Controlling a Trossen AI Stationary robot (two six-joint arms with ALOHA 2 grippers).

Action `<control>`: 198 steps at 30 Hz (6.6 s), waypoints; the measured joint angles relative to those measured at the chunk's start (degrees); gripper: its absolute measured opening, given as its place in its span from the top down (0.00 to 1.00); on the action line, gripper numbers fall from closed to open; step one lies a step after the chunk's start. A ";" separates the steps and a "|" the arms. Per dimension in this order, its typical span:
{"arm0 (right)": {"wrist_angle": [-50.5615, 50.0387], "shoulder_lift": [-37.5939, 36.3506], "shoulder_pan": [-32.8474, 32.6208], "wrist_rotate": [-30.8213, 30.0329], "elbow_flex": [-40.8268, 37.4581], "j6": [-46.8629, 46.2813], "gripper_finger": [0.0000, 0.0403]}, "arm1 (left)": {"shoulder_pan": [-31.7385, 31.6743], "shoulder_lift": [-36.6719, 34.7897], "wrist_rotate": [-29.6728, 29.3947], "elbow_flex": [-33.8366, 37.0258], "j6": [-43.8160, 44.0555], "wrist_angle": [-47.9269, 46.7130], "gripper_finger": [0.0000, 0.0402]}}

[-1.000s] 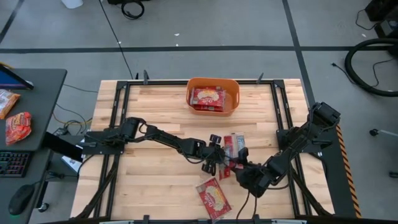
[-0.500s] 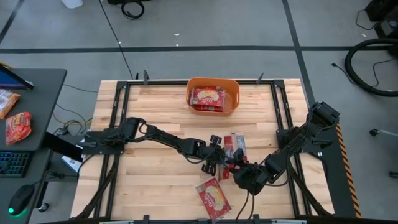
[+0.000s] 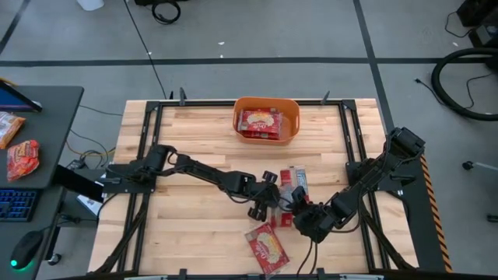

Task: Sort popcorn bags into baskets
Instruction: Put the red popcorn bag into the orange bin

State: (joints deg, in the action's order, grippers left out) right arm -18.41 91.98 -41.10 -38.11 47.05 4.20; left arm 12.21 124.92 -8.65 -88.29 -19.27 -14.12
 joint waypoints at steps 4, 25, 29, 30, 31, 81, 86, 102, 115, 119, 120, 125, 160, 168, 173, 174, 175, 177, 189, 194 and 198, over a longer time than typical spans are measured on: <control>-0.04 0.13 -0.03 1.15 -0.02 -0.34 0.86 | 1.21 -2.11 -4.26 -0.07 -0.36 -3.19 0.59; -16.50 0.05 7.04 -19.58 8.97 -11.95 0.96 | 3.87 -27.57 -19.86 28.54 6.71 9.24 0.72; -17.85 0.07 12.26 -23.78 12.16 -11.84 0.96 | 3.63 -31.88 -21.57 32.96 7.76 10.91 0.72; -17.77 0.07 13.55 -24.74 12.95 -11.58 0.96 | 3.34 -32.76 -21.85 34.19 8.07 12.73 0.72; -17.77 0.07 14.96 -25.65 13.69 -11.04 0.96 | 3.28 -33.90 -21.97 35.71 8.13 14.52 0.72; -39.83 19.21 49.89 6.93 50.21 -8.33 0.57 | -9.73 -60.21 -15.32 72.24 10.23 56.62 0.72; -26.35 19.23 54.05 16.21 45.66 -1.74 0.57 | -9.73 -60.21 -13.06 72.22 15.25 56.06 0.72; -19.04 22.84 67.30 27.91 43.89 14.40 0.60 | -9.75 -60.19 -10.61 72.22 15.19 54.10 0.72; -27.68 17.31 66.38 12.23 43.67 -3.97 0.61 | -9.71 -60.19 -10.61 72.19 15.63 52.44 0.72; -27.79 13.06 62.76 16.51 43.78 -0.53 0.61 | -9.71 -60.19 -10.57 72.19 15.63 50.91 0.72; -28.04 12.49 61.41 18.27 43.76 0.05 0.61 | -9.71 -60.19 -10.55 72.18 15.65 50.42 0.72; -28.83 11.39 52.17 30.13 43.42 0.91 0.61 | -8.35 -60.17 -9.12 72.15 15.65 45.93 0.72; 15.57 21.32 11.35 38.26 19.03 -12.97 0.68 | -3.72 -60.17 -9.50 70.77 16.59 44.98 0.72; 8.83 24.46 12.94 37.43 22.45 -14.41 0.71 | -3.72 -60.17 -9.52 70.73 16.50 45.14 0.72; -1.58 22.50 16.89 26.52 22.51 -19.56 0.72 | -3.72 -60.17 -9.52 70.73 16.50 45.43 0.72; -3.44 22.20 17.71 23.74 22.55 -20.38 0.72 | -3.72 -60.17 -9.52 70.73 16.52 45.50 0.72; -5.22 22.04 18.60 21.14 22.48 -21.10 0.72 | -3.72 -60.17 -9.52 70.73 16.53 45.60 0.72; -7.75 21.79 20.62 16.94 22.45 -22.05 0.72 | -3.72 -60.17 -9.50 70.73 16.53 45.52 0.72; -8.69 12.11 24.67 8.76 22.09 -14.29 0.72 | -3.78 -52.61 -9.51 70.77 14.65 52.80 0.72; -13.74 7.66 24.87 16.41 22.03 -21.32 0.72 | -3.61 -46.26 -9.54 70.71 12.61 58.94 0.72; -14.47 6.94 23.91 19.00 18.61 -24.04 0.72 | -2.51 -41.42 -11.58 68.01 12.90 58.65 0.70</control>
State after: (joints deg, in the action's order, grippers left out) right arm -32.88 98.93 -17.19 -19.11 65.65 -19.83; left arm 9.69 83.50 -20.23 -20.28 -6.37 44.53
